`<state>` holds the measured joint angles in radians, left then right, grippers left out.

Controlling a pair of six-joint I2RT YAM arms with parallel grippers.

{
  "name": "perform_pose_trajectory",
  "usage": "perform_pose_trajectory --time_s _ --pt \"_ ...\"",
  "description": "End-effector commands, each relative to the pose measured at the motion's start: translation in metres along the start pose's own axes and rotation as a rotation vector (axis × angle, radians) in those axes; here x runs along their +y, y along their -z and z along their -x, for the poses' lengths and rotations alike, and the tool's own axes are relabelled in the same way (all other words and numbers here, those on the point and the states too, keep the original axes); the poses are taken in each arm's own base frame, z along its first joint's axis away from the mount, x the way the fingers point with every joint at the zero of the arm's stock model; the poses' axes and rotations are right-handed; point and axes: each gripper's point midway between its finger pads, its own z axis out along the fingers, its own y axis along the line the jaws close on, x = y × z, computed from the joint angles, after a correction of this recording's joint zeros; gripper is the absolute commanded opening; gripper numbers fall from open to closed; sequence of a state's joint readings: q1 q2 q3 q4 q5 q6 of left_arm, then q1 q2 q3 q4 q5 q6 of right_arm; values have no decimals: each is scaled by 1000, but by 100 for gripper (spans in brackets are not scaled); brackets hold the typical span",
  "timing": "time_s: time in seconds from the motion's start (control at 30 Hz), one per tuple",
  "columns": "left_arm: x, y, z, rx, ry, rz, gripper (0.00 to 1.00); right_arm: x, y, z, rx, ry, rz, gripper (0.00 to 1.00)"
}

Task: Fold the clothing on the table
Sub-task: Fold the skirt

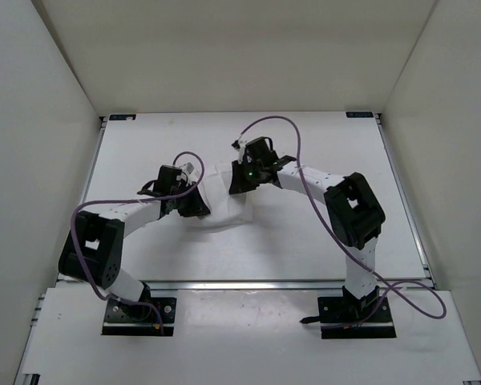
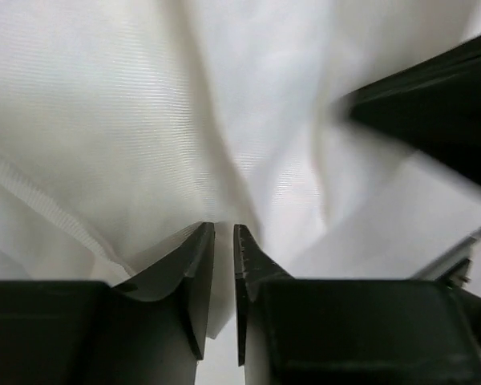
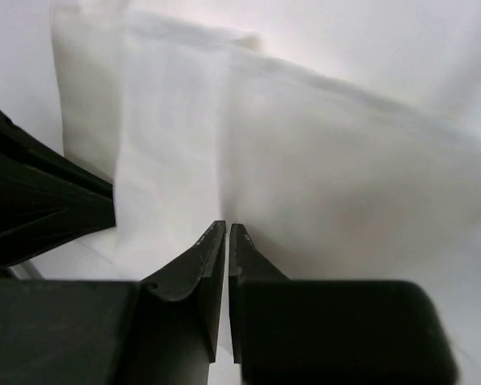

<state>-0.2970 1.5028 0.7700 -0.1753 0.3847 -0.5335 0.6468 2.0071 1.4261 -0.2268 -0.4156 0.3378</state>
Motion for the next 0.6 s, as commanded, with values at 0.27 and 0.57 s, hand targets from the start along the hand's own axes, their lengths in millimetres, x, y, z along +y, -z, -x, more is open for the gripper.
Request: perform_pose_trajectory --time_s 0.27,0.57 --pt "41 -5 28 -27 -52 180 34 -64 37 18 -40 -37 -196 7" --pt "19 84 106 -228 -164 352 99 -49 125 74 -223 -96 -170 46"
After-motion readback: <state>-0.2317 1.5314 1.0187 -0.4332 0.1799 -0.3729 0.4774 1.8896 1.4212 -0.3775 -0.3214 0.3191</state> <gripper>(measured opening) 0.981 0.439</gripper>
